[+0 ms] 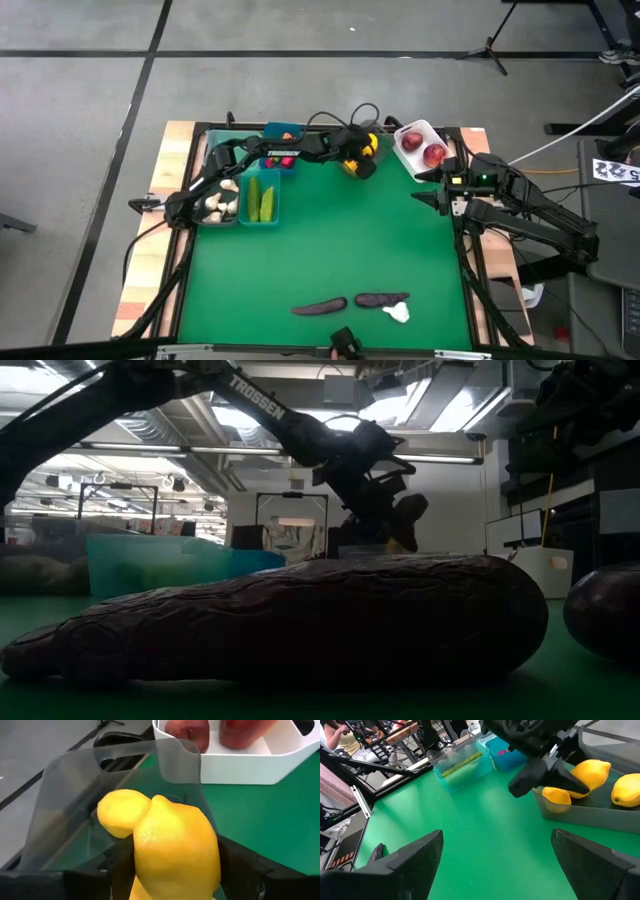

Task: Sort produce into baskets
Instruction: Put the yellow lemon into the right black bin, then put the purple eggplant into the transparent bin

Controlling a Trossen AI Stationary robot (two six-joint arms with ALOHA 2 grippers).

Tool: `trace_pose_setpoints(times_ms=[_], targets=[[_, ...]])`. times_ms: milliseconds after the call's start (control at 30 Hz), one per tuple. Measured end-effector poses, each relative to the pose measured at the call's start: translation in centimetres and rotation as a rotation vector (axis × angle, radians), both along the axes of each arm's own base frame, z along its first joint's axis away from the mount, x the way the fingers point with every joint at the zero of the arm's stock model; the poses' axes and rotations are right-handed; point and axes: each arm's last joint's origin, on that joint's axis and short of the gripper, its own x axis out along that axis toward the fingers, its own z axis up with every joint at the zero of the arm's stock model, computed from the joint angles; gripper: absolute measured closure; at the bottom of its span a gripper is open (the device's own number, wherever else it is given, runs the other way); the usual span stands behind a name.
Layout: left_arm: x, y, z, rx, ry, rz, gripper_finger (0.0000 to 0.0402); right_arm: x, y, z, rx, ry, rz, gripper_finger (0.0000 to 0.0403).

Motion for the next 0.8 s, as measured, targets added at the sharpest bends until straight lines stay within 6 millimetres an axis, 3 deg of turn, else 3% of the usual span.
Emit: trace_pose_setpoints(times_ms=[367,500,633,800], targets=[[-0.1,0.2,0.1,-0.021,-0.003,-0.026,0.0090,0.0,0.0,0.0,0.000,0.000,0.000,0.0033],[-0.1,-1.0,2.7,-0.014,0.008,-0.080,0.0086,0.0,0.0,0.0,0.001,0.000,-0.001,0.0033],[-0.7,-5.0,7.8,-0.003,0.031,-0.217,0.0092,0.0,0.0,0.0,0.001,0.000,0.000,0.0033],[-2.4,-13.2,11.7,0.013,0.135,-0.411,0.0093,0.0,0.0,0.0,0.002,0.000,0.000,0.0033]])
